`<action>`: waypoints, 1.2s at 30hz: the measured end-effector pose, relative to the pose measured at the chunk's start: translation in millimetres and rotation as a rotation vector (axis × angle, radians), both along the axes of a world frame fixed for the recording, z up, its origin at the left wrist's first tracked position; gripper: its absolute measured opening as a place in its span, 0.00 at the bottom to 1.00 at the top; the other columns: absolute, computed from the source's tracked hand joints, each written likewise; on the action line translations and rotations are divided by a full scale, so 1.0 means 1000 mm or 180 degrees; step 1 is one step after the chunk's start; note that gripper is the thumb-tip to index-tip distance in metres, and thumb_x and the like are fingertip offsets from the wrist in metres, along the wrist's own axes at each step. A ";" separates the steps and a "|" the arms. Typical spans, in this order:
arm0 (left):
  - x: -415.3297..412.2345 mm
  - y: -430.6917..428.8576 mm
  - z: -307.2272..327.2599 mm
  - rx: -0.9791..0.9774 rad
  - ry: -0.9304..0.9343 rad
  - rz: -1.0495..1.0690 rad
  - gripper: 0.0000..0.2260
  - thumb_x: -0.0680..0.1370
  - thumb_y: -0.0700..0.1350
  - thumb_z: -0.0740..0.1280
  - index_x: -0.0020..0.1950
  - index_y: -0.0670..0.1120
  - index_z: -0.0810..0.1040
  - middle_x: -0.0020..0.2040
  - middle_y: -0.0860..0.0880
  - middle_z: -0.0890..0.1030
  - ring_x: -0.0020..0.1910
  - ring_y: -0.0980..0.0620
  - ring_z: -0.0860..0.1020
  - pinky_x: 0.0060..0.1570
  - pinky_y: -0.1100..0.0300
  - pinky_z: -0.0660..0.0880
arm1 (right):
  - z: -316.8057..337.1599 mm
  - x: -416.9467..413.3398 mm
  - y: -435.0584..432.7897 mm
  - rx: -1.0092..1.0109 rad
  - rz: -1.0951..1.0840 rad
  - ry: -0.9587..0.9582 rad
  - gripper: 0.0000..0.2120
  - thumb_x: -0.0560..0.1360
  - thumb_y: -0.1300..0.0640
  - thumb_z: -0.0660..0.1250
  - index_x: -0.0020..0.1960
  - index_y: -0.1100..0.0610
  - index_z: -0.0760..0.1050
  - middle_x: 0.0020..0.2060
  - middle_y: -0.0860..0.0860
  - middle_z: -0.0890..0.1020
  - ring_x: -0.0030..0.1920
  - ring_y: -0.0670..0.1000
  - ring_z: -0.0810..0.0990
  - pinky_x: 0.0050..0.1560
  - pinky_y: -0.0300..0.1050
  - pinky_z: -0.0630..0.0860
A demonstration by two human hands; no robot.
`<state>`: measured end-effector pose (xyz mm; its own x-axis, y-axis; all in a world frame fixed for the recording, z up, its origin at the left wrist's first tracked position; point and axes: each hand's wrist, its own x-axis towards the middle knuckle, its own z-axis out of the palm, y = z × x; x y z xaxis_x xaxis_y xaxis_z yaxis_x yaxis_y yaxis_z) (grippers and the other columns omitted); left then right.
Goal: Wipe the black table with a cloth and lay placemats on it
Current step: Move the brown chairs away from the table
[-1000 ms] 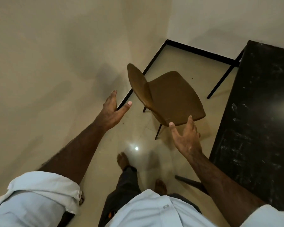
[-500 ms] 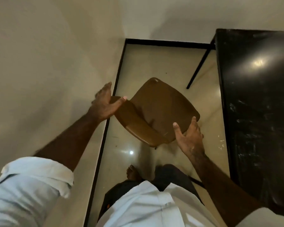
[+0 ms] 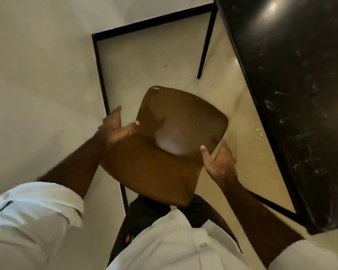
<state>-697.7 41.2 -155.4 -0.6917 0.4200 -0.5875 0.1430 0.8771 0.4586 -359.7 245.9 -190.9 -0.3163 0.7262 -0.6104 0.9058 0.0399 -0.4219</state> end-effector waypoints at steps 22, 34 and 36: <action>-0.052 -0.006 -0.126 -0.1603 -0.2480 0.0611 0.29 0.78 0.57 0.80 0.72 0.41 0.81 0.61 0.36 0.88 0.60 0.33 0.87 0.68 0.32 0.80 | -0.101 -0.016 -0.054 -0.2291 -0.2444 -0.0344 0.37 0.80 0.47 0.80 0.79 0.66 0.70 0.69 0.65 0.81 0.58 0.64 0.85 0.63 0.64 0.84; -0.078 0.076 -0.103 -0.1657 -0.1386 -0.0196 0.25 0.80 0.53 0.80 0.69 0.38 0.82 0.60 0.36 0.87 0.57 0.34 0.86 0.67 0.35 0.82 | -0.086 -0.023 -0.018 -0.2390 -0.2864 -0.0254 0.24 0.82 0.51 0.78 0.70 0.66 0.79 0.42 0.57 0.83 0.38 0.57 0.84 0.33 0.48 0.78; -0.081 0.113 -0.095 -0.1668 -0.1271 -0.0465 0.25 0.80 0.54 0.80 0.69 0.38 0.82 0.62 0.36 0.86 0.59 0.34 0.86 0.67 0.37 0.82 | -0.081 -0.021 -0.005 -0.2375 -0.2961 -0.0156 0.25 0.82 0.51 0.78 0.71 0.65 0.78 0.45 0.58 0.83 0.40 0.58 0.84 0.37 0.50 0.79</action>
